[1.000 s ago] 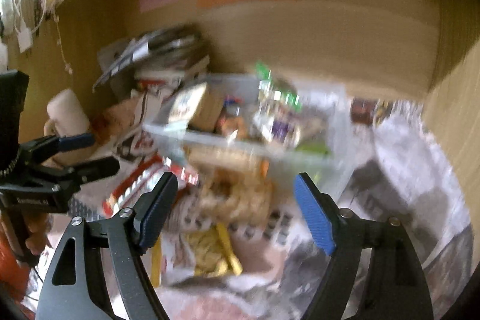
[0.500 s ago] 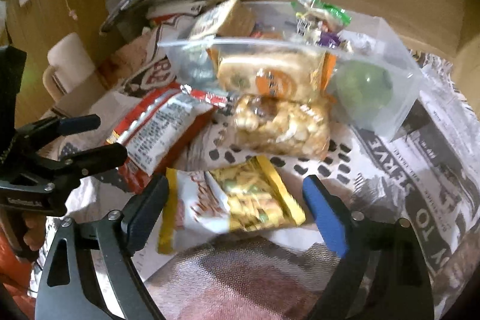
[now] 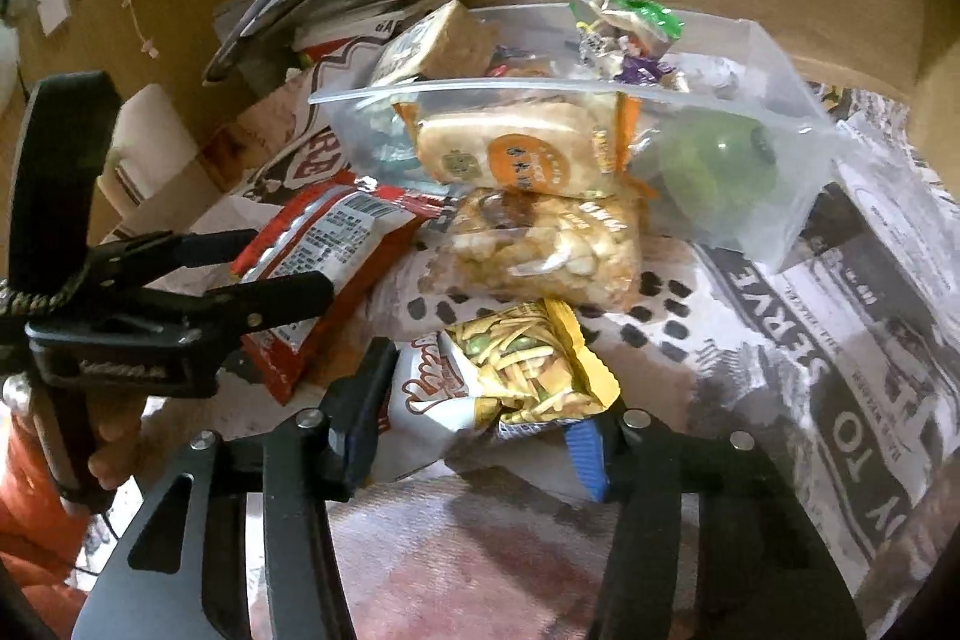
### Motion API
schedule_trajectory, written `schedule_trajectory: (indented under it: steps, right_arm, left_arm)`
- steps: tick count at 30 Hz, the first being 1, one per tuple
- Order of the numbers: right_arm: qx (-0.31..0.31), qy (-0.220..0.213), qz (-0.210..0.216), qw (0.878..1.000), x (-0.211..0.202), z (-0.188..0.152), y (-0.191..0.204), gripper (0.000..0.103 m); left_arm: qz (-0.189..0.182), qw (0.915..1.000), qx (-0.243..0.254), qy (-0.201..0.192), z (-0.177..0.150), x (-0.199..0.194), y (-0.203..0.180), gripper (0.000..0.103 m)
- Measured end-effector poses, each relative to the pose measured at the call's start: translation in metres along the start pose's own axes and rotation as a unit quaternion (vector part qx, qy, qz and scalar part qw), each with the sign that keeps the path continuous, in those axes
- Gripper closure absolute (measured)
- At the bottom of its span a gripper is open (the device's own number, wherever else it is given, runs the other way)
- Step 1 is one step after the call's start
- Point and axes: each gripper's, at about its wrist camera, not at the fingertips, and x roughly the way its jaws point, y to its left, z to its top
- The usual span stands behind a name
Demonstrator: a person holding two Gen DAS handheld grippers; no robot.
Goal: Organize snacks
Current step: 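Grasp the red snack bag with the left gripper while the right gripper grasps the gold-wrapped snack, then carry the red bag and gold snack into the clear box and release both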
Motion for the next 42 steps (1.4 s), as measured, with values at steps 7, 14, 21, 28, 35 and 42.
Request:
schedule_trajectory:
  steps: [7, 14, 21, 28, 35, 42]
  right_arm:
    - [0.013, -0.016, -0.008, 1.0, -0.013, 0.0, -0.014, 0.064]
    - [0.025, -0.033, -0.018, 0.999, -0.026, 0.002, -0.026, 0.083]
    - [0.03, -0.043, -0.019, 0.998, -0.035, -0.001, -0.032, 0.083]
    - [0.025, -0.086, -0.029, 0.996, -0.061, 0.013, -0.035, 0.083]
    - [0.02, -0.13, -0.042, 0.99, -0.083, 0.035, -0.039, 0.083]
    - [0.009, -0.163, -0.058, 0.985, -0.093, 0.06, -0.048, 0.083]
  left_arm:
    - [0.035, 0.9987, 0.035, -0.005, 0.005, 0.016, -0.017, 0.008]
    - [0.038, 0.9979, 0.046, -0.027, 0.001, 0.012, -0.021, 0.038]
    - [0.04, 0.9966, 0.044, -0.057, -0.013, -0.022, -0.018, 0.038]
    - [0.031, 0.9938, 0.038, -0.1, -0.002, -0.057, -0.021, 0.038]
    - [0.012, 0.9902, 0.037, -0.134, 0.029, -0.074, -0.031, 0.038]
    - [0.004, 0.9859, 0.041, -0.162, 0.066, -0.082, -0.044, 0.038]
